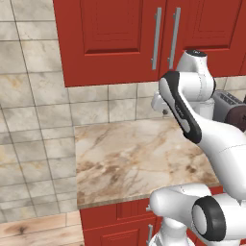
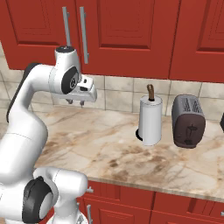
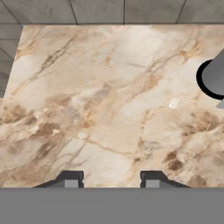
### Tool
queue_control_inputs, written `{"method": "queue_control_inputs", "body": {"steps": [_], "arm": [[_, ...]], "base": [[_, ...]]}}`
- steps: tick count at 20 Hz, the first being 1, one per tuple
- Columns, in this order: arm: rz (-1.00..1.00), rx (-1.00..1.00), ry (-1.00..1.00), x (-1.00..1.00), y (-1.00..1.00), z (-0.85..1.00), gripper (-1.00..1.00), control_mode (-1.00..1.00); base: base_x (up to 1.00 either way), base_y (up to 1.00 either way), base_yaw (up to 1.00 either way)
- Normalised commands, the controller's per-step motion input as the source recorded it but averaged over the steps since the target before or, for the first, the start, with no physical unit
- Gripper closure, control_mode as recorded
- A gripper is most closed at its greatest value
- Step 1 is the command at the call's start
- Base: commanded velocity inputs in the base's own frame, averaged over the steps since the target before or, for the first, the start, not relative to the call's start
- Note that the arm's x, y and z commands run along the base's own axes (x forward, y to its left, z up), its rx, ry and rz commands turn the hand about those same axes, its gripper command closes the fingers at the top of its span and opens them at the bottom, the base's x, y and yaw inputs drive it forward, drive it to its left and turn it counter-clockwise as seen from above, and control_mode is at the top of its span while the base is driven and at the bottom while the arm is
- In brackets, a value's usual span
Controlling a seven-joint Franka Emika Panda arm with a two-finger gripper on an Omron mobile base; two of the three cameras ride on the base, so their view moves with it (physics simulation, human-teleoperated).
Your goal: Move the ketchup and ketchup from the cabinet to the dining counter.
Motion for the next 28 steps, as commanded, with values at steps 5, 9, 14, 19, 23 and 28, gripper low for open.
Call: {"method": "queue_control_inputs", "body": {"steps": [5, 9, 14, 19, 23, 28], "arm": [[0.0, 0.0, -0.01, -0.09, 0.0, 0.0, -1.0, -1.0], [-0.01, 0.0, -0.2, -0.11, 0.0, 0.04, -1.0, -1.0], [-0.05, 0.0, -0.23, -0.01, 0.0, 0.22, -1.0, -1.0], [-0.08, 0.0, -0.16, 0.0, 0.02, 0.29, -1.0, -1.0], [-0.06, 0.01, -0.08, 0.0, 0.0, 0.33, -1.0, -1.0], [-0.03, 0.01, -0.01, 0.0, -0.02, 0.34, -1.0, -1.0]], "base": [[0.0, 0.0, 0.0], [0.0, 0.0, 0.0], [0.0, 0.0, 0.0], [0.0, 0.0, 0.0], [0.0, 0.0, 0.0], [0.0, 0.0, 0.0]]}}
